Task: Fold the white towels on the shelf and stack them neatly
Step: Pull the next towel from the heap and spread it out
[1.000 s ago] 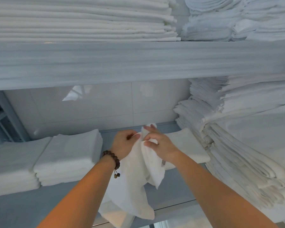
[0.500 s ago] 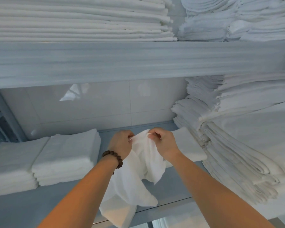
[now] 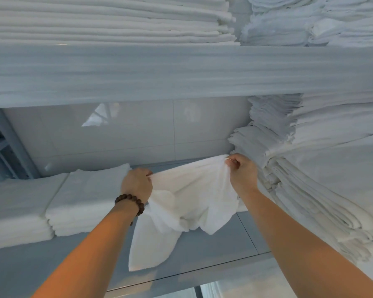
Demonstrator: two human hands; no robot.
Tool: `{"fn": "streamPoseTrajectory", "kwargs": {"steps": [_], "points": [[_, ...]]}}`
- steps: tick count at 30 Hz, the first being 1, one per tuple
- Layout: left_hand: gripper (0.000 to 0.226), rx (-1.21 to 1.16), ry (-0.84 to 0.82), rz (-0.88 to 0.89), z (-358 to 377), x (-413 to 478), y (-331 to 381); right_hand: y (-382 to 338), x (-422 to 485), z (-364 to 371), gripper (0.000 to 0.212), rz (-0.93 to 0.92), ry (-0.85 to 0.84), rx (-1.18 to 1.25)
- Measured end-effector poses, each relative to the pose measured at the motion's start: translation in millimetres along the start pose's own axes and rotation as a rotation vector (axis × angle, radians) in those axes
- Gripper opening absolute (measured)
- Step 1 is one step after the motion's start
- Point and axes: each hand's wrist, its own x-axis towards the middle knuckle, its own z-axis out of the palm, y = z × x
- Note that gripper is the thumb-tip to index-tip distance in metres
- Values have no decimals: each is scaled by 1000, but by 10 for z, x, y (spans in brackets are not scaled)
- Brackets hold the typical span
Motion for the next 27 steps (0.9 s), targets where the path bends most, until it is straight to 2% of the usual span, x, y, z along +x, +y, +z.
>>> {"fn": "streamPoseTrajectory", "kwargs": {"steps": [5, 9, 15, 20, 22, 24, 27], "points": [[19, -5, 25, -74, -28, -23, -225, 118, -3, 65, 12, 73, 29, -66], [16, -11, -33, -123, 6, -32, -341, 181, 6, 91, 15, 153, 76, -110], [10, -239, -47, -143, 71, 7, -328, 119, -11, 144, 11, 103, -55, -181], [30, -437, -90, -173, 138, 52, -9, -102, -46, 192, 18, -14, -236, -221], [25, -562, -124, -193, 179, 49, 137, -190, -55, 225, 15, 59, -267, -154], [15, -677, -184, -189, 215, 23, 273, -249, -93, 268, 6, 214, -294, 17], [11, -835, -235, -137, 249, -37, 411, -306, -176, 322, 17, 380, -413, 339]]}}
